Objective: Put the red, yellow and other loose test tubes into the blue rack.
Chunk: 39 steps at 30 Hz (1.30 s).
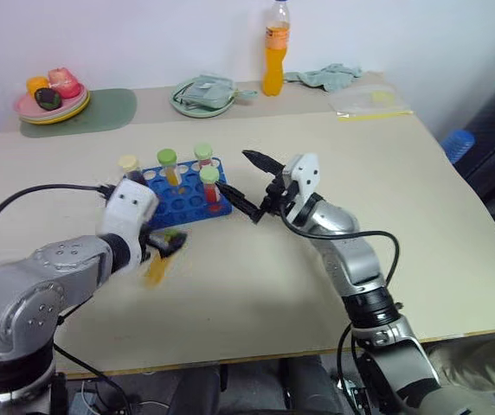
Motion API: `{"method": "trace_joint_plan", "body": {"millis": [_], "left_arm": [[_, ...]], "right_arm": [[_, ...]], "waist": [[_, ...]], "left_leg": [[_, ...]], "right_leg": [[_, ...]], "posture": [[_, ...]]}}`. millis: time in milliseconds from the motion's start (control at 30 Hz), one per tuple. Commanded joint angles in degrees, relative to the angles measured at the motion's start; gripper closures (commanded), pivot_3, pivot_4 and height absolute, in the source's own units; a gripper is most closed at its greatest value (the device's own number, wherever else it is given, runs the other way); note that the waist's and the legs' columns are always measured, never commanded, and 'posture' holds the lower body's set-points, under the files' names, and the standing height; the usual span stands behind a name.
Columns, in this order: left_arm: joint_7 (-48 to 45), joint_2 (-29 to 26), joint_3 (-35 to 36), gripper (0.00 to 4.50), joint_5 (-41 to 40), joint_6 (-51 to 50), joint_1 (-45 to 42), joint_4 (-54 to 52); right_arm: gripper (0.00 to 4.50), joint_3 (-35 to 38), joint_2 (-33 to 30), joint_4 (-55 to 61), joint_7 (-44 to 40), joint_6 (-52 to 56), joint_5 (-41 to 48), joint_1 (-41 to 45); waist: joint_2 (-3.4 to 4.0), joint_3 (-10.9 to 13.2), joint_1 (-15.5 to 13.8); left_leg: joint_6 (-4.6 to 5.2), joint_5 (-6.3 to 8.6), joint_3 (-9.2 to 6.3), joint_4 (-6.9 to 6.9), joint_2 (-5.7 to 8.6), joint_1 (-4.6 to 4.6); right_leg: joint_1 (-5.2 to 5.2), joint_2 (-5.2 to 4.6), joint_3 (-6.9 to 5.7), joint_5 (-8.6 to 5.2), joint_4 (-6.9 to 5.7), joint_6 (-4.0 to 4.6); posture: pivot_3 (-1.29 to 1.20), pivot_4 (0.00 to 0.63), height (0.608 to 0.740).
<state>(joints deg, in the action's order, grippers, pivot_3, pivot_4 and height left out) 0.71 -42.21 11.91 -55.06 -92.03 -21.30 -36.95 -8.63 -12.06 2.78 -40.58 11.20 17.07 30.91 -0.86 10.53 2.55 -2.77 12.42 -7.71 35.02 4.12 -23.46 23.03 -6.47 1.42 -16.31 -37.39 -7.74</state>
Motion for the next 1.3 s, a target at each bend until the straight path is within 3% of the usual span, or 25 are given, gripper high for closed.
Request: {"method": "trace_joint_plan", "body": {"millis": [33,200,333,500,600,800,867,967,1067,1133,1233,1300], "left_arm": [[10.2,-0.6,-1.4,0.00,-11.9,-0.5,-3.8,7.3],[24.5,-2.4,-6.0,0.00,-25.0,-0.5,-7.6,13.9],[33.9,-1.3,-9.1,0.00,-32.8,0.3,-9.3,18.0],[45.2,-6.1,-17.0,0.00,-45.4,8.4,-10.6,21.3],[49.6,-9.3,-21.8,0.83,-50.9,12.9,-11.3,21.6],[52.9,-15.1,-27.1,3.78,-56.6,19.1,-11.9,19.7],[50.6,-17.8,-26.1,3.83,-57.2,20.1,-11.4,17.5],[43.4,-21.4,-21.8,3.83,-53.3,21.0,-9.2,11.9],[29.5,-24.8,-11.8,3.83,-35.0,26.9,-1.7,0.5],[19.1,-27.7,-8.1,3.83,-14.7,38.5,5.9,-6.7],[10.4,-16.4,-1.1,3.83,-0.7,56.3,14.7,-4.8],[10.5,-9.5,-3.8,3.83,11.1,65.1,14.9,-1.8]], "right_arm": [[0.02,-0.8,-5.4,8.1,-7.3,6.4,5.0,-1.1],[0.02,-3.0,-15.6,16.1,-16.7,14.0,9.5,-4.2],[0.02,-4.1,-18.4,18.9,-18.2,17.2,10.5,-5.5],[0.02,-4.6,-18.5,20.4,-17.9,17.7,10.1,-6.8],[0.00,-4.7,-18.1,20.6,-17.6,17.8,10.1,-6.9],[0.00,-5.1,-17.6,20.4,-17.5,17.4,9.6,-7.0],[0.00,-5.1,-17.6,20.2,-17.4,17.3,9.6,-6.9],[0.00,-5.1,-17.7,20.0,-17.4,17.3,9.5,-7.0],[0.00,-4.8,-18.0,19.8,-17.5,17.2,9.6,-7.3],[0.00,-4.7,-18.0,19.5,-17.5,16.9,9.6,-7.6],[0.00,-4.3,-17.0,18.1,-16.5,16.8,9.6,-8.1],[0.00,-4.1,-15.9,16.4,-15.2,16.0,8.9,-8.4]], "waist": [[-0.01,0.0,-0.2],[-0.05,0.0,-0.7],[-0.06,0.0,-0.8],[-0.08,0.0,-1.5],[-0.08,0.0,-1.9],[-0.09,0.0,-1.9],[-0.09,0.0,-1.8],[-0.09,0.0,-1.7],[-0.08,0.0,-1.7],[-0.07,0.0,-1.8],[0.15,-0.1,-2.1],[0.09,-0.1,-2.4]], "left_leg": [[0.00,0.00,-0.01,0.01,0.00,0.00],[0.03,0.02,-0.01,0.09,0.03,-0.02],[0.03,0.02,-0.01,0.09,0.03,-0.01],[0.02,0.01,0.05,0.11,0.03,-0.02],[0.01,0.01,0.05,0.13,0.04,-0.03],[0.02,0.01,0.06,0.13,0.06,-0.04],[0.02,0.01,0.07,0.12,0.07,-0.05],[0.01,0.01,0.13,0.10,0.06,-0.05],[0.02,0.01,0.23,0.07,0.06,-0.05],[0.02,0.01,0.39,0.04,0.05,-0.06],[0.03,0.02,0.62,-0.06,0.03,-0.04],[0.09,0.06,0.60,-0.02,0.00,-0.03]], "right_leg": [[-0.01,0.00,0.00,0.00,0.01,0.00],[-0.12,-0.11,-0.01,-0.01,0.13,-0.02],[-0.10,-0.10,-0.01,-0.01,0.11,-0.02],[-0.06,-0.14,0.05,0.00,0.10,-0.02],[-0.07,-0.22,0.05,0.00,0.11,-0.03],[-0.09,-0.27,0.04,0.00,0.13,-0.03],[-0.07,-0.24,0.05,0.00,0.13,-0.02],[-0.03,-0.21,0.05,-0.01,0.13,-0.01],[-0.03,-0.21,0.07,-0.01,0.15,-0.01],[-0.01,-0.21,0.08,-0.02,0.17,0.00],[-0.04,-0.24,0.09,-0.02,0.28,0.05],[-0.15,-0.26,0.06,-0.09,0.39,0.18]], "posture": [[0.00,0.150,0.740],[0.00,0.150,0.740],[0.00,0.150,0.740],[0.00,0.150,0.740],[0.00,0.150,0.740],[0.00,0.150,0.740],[0.00,0.150,0.740],[0.00,0.150,0.740],[0.00,0.150,0.740],[0.00,0.150,0.740],[0.00,0.150,0.740],[0.00,0.150,0.740]]}}
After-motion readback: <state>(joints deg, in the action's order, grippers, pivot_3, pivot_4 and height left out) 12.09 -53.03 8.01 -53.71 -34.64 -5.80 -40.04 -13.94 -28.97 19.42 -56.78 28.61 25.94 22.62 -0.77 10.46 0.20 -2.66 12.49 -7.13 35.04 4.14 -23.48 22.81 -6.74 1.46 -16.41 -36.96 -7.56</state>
